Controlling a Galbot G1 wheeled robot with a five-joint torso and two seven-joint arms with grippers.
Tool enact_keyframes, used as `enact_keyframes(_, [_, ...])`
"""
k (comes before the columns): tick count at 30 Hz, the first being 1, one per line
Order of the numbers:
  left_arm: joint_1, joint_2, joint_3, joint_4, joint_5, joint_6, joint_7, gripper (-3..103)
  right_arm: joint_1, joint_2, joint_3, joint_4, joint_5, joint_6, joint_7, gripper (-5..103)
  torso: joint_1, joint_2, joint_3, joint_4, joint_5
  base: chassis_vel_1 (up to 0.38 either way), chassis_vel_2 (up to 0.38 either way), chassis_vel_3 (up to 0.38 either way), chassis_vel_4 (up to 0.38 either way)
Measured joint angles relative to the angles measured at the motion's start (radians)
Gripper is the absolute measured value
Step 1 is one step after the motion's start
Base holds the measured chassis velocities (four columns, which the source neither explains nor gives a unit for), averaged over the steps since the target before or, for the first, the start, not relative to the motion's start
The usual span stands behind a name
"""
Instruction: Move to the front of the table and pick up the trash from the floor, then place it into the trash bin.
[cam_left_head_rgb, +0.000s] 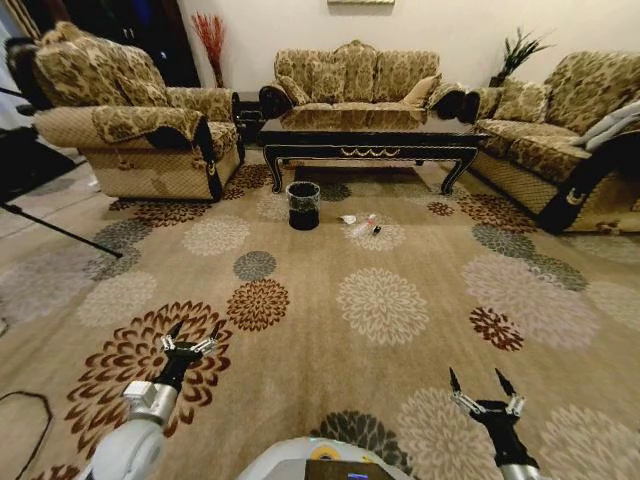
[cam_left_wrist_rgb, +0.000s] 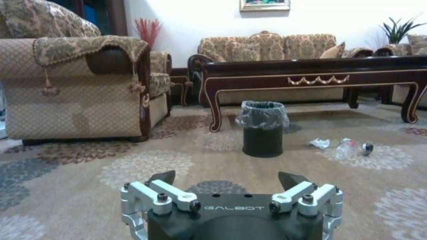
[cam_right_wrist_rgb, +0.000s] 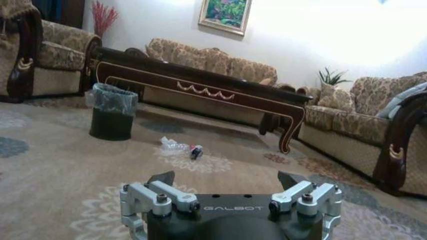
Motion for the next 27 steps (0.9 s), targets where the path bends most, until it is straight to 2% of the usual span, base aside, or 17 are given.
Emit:
enact_keyframes(18, [0.006, -0.005, -0.006, -0.001, -0.004, -0.002, -0.002, 100, 0.006, -0.006, 0.004, 0.0, 0.001, 0.002, -0.004, 100, 0.0, 0.0, 0.0, 0.0001, 0.0, -0.149, 0.153, 0.152, -0.157])
enact_keyframes(19, [0.007, -0.005, -0.006, -0.001, -0.005, -0.002, -0.002, 103, 0.006, -0.006, 0.004, 0.0, 0.001, 0.002, -0.005, 100, 0.0, 0.0, 0.0, 0.0, 0.0, -0.134, 0.137, 0.112, -0.149])
enact_keyframes(25, [0.01, -0.005, -0.007, -0.002, -0.005, -0.003, -0.002, 101, 0.006, -0.005, 0.004, 0.002, 0.001, 0.002, -0.006, 100, 0.0, 0.0, 0.0, 0.0, -0.0001, -0.159, 0.154, 0.162, -0.161])
enact_keyframes(26, [0.013, -0.005, -0.007, -0.002, -0.005, -0.003, -0.002, 97, 0.007, -0.006, 0.003, 0.003, 0.0, 0.002, -0.006, 100, 0.0, 0.001, 0.001, 0.0, 0.0, -0.159, 0.19, 0.174, -0.185])
enact_keyframes(27, [0.013, -0.005, -0.007, -0.003, -0.005, -0.004, -0.002, 98, 0.007, -0.007, 0.003, 0.003, 0.0, 0.002, -0.006, 100, 0.0, 0.001, 0.001, 0.0, 0.0001, -0.165, 0.19, 0.178, -0.176])
